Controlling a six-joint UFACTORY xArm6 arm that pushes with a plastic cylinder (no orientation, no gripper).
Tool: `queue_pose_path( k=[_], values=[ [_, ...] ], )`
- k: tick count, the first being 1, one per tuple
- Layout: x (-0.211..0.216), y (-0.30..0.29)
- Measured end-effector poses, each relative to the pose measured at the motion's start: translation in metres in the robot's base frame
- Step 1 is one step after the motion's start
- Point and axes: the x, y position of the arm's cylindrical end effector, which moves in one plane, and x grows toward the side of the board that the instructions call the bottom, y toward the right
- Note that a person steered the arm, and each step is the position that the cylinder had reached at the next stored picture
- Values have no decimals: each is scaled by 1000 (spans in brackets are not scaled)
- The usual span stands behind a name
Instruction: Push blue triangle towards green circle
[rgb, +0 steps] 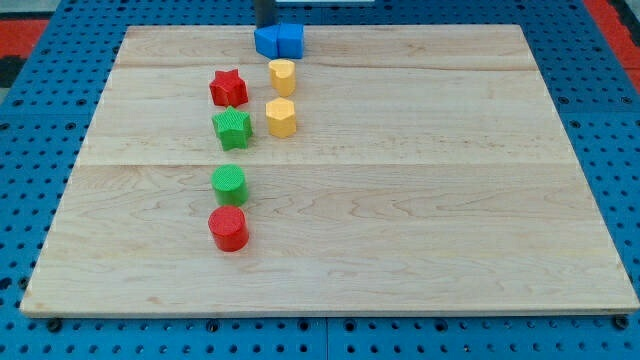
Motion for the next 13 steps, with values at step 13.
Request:
queue_pose_path(
  k=[13],
  values=[
    [256,108]
  ],
)
